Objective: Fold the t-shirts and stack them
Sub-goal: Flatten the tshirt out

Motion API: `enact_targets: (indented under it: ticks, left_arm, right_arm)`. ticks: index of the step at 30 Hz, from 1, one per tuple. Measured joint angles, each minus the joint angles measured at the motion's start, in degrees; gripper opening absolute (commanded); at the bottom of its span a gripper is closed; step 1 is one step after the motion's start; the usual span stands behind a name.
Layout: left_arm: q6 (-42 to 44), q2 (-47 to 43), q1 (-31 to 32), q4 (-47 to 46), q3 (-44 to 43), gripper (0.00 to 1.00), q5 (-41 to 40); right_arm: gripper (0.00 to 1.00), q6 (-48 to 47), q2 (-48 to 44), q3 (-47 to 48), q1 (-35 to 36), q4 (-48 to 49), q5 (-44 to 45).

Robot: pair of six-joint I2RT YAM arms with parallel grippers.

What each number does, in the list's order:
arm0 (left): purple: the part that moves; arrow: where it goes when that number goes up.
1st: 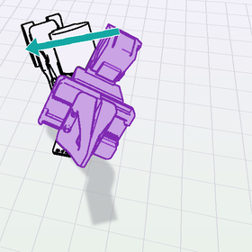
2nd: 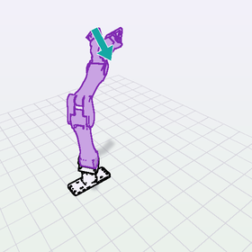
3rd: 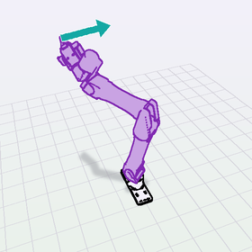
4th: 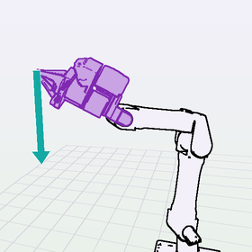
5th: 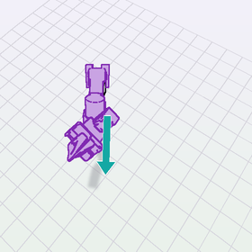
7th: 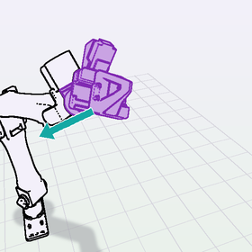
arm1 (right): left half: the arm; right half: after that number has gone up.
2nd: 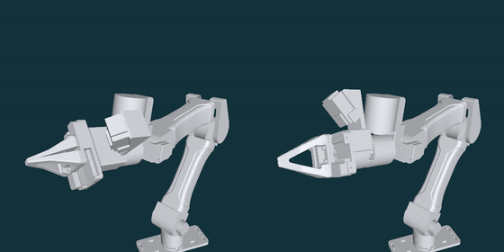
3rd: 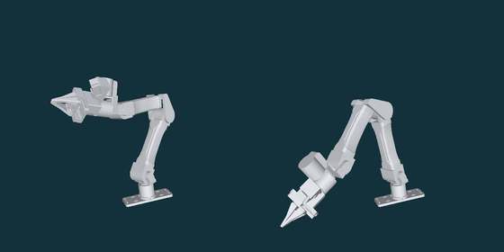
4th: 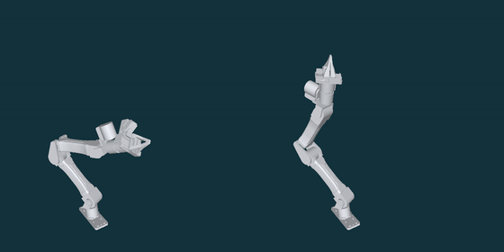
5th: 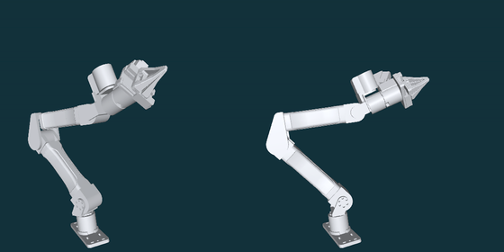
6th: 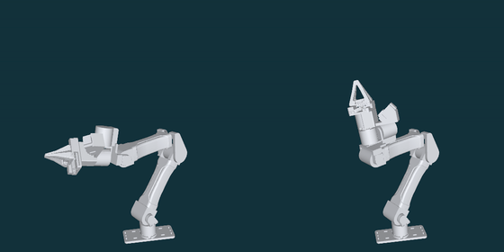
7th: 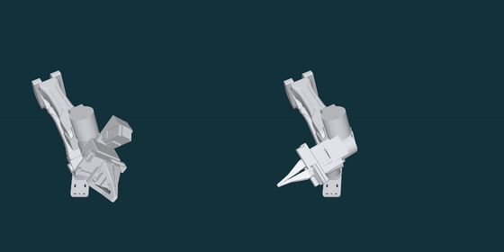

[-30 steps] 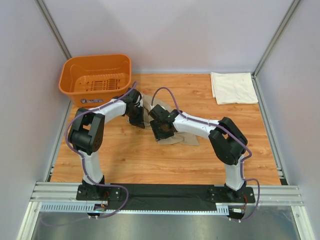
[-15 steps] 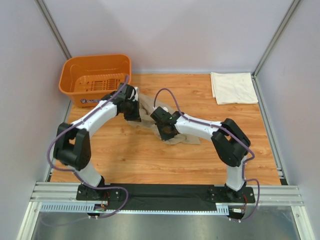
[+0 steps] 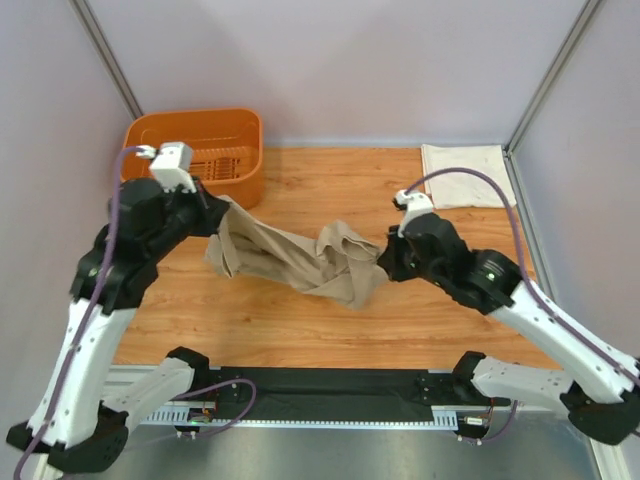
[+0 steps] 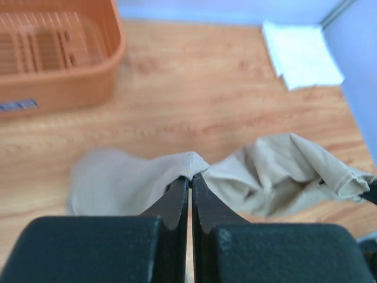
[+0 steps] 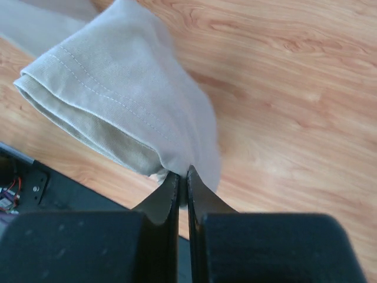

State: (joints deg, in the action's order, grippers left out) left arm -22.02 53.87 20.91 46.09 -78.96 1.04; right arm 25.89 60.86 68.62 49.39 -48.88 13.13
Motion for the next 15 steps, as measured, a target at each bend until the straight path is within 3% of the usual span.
enact_targets:
  ticks: [8, 15]
  left_arm:
    - [2.9, -11.5, 0.0, 4.1, -12.5, 0.00, -2.6]
    - [2.6, -10.7, 0.0, 6.2, -11.8, 0.00, -1.2]
  right_arm:
    - [0.01, 11.5, -16.6, -7.4, 0.0, -17.0, 2.4]
    - [0.00, 23.7, -24.8, -17.6, 0.0, -23.8, 1.5]
